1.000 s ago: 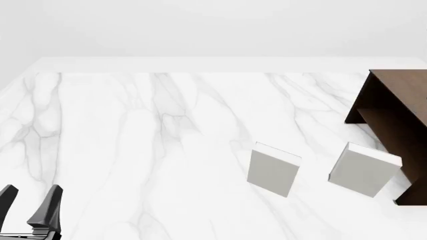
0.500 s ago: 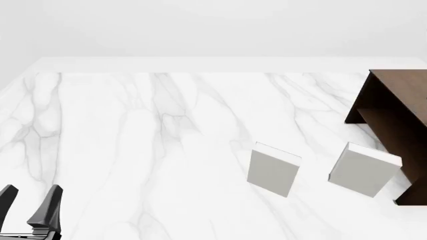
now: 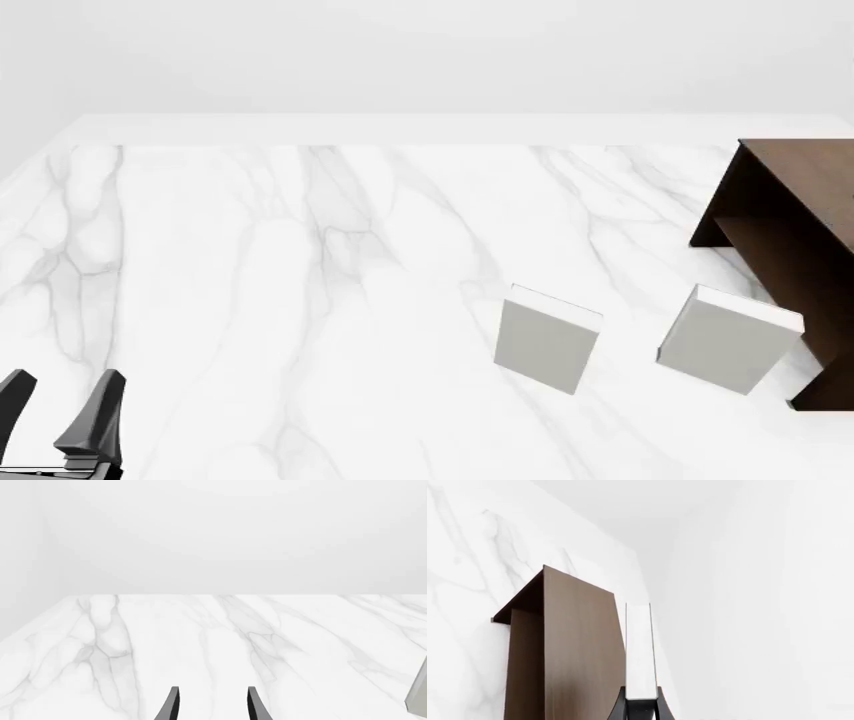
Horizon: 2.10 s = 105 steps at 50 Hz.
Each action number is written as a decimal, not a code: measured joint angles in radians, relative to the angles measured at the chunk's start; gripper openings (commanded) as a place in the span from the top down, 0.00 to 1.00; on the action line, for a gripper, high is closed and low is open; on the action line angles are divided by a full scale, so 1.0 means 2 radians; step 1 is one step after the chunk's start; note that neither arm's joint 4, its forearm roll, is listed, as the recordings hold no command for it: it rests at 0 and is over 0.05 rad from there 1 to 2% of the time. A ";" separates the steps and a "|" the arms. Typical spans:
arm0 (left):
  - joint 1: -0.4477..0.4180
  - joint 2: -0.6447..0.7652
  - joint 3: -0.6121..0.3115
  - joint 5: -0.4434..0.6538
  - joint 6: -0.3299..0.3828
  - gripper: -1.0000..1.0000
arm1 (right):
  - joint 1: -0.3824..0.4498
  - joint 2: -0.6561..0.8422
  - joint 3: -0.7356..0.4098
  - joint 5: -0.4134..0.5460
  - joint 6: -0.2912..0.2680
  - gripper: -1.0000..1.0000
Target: Pick up the book on the left and place it on top of the shelf.
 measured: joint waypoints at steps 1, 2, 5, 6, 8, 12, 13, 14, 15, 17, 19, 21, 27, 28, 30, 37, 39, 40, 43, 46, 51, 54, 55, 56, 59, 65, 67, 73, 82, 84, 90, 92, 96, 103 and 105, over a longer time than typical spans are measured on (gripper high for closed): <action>0.000 0.000 0.000 0.000 0.000 0.00 | -0.001 0.002 0.000 -0.001 0.001 1.00; 0.000 0.000 0.000 0.000 0.000 0.00 | -0.001 0.004 0.000 -0.003 0.001 1.00; 0.000 0.000 0.000 0.000 0.000 0.00 | -0.003 0.009 0.000 -0.007 0.003 1.00; 0.000 0.000 0.000 0.000 0.000 0.00 | -0.003 0.011 0.000 -0.009 0.003 1.00; 0.000 0.000 0.000 0.000 0.000 0.00 | -0.004 0.015 0.000 -0.012 0.004 1.00; 0.000 0.000 0.000 0.000 0.000 0.00 | -0.005 0.022 0.001 -0.019 0.005 1.00; 0.000 0.000 0.000 0.000 0.000 0.00 | -0.006 0.024 0.001 -0.021 0.005 1.00; 0.000 0.000 0.000 0.000 0.000 0.00 | -0.006 0.026 0.001 -0.022 0.006 1.00; 0.000 0.000 0.000 0.000 0.000 0.00 | -0.007 0.029 0.001 -0.024 0.006 1.00; 0.000 0.000 0.000 0.000 0.000 0.00 | -0.008 0.032 0.001 -0.026 0.006 1.00; 0.000 0.000 0.000 0.000 0.000 0.00 | -0.009 0.036 0.000 -0.029 0.006 1.00; 0.000 0.000 0.000 0.000 0.000 0.00 | -0.011 0.039 -0.001 -0.031 0.006 1.00; 0.000 0.000 0.000 0.000 0.000 0.00 | -0.015 0.048 -0.003 -0.038 0.005 1.00; 0.000 0.000 0.000 0.000 0.000 0.00 | -0.016 0.049 -0.003 -0.039 0.004 1.00; 0.000 0.000 0.000 0.000 0.000 0.00 | -0.018 0.052 -0.004 -0.042 0.003 1.00; 0.000 0.000 0.000 0.000 0.000 0.00 | -0.024 0.062 -0.004 -0.050 0.001 1.00; 0.000 0.000 0.000 0.000 0.000 0.00 | -0.026 0.065 -0.004 -0.052 0.000 1.00; 0.000 0.000 0.000 0.000 0.000 0.00 | -0.026 0.066 -0.004 -0.054 0.000 1.00; 0.000 0.000 0.000 0.000 0.000 0.00 | -0.028 0.070 -0.003 -0.057 -0.001 1.00; 0.000 0.000 0.000 0.000 0.000 0.00 | -0.029 0.074 -0.002 -0.060 -0.001 1.00; 0.000 0.000 0.000 0.000 0.000 0.00 | -0.030 0.081 -0.001 -0.066 -0.002 1.00; 0.000 0.000 0.000 0.000 0.000 0.00 | -0.030 0.086 0.000 -0.069 -0.002 1.00; 0.000 0.000 0.000 0.000 0.000 0.00 | -0.031 0.088 0.000 -0.070 -0.002 1.00; 0.000 0.000 0.000 0.000 0.000 0.00 | -0.031 0.089 0.000 -0.071 -0.002 1.00; 0.000 0.000 0.000 0.000 0.000 0.00 | -0.030 0.095 0.001 -0.075 -0.003 1.00; 0.000 0.000 0.000 0.000 0.000 0.00 | -0.029 0.105 0.004 -0.082 -0.003 1.00; 0.000 0.000 0.000 0.000 0.000 0.00 | -0.028 0.109 0.006 -0.084 -0.003 1.00; 0.000 0.000 0.000 0.000 0.000 0.00 | -0.024 0.114 0.008 -0.090 -0.003 1.00; 0.000 0.000 0.000 0.000 0.000 0.00 | -0.022 0.127 0.007 -0.088 0.009 0.00; 0.000 0.000 0.000 0.000 0.000 0.00 | -0.021 0.129 0.007 -0.088 0.012 0.00; 0.000 0.000 0.000 0.000 0.000 0.00 | -0.016 0.132 0.007 -0.084 0.019 0.00; 0.000 0.000 0.000 0.000 0.000 0.00 | -0.013 0.130 0.008 -0.082 0.022 0.00; 0.000 0.000 0.000 0.000 0.000 0.00 | -0.007 0.124 0.011 -0.078 0.028 0.00; 0.000 0.000 0.000 0.000 0.000 0.00 | 0.003 0.103 0.023 -0.070 0.041 0.00; 0.000 0.000 0.000 0.000 0.000 0.00 | 0.006 0.095 0.028 -0.068 0.045 0.00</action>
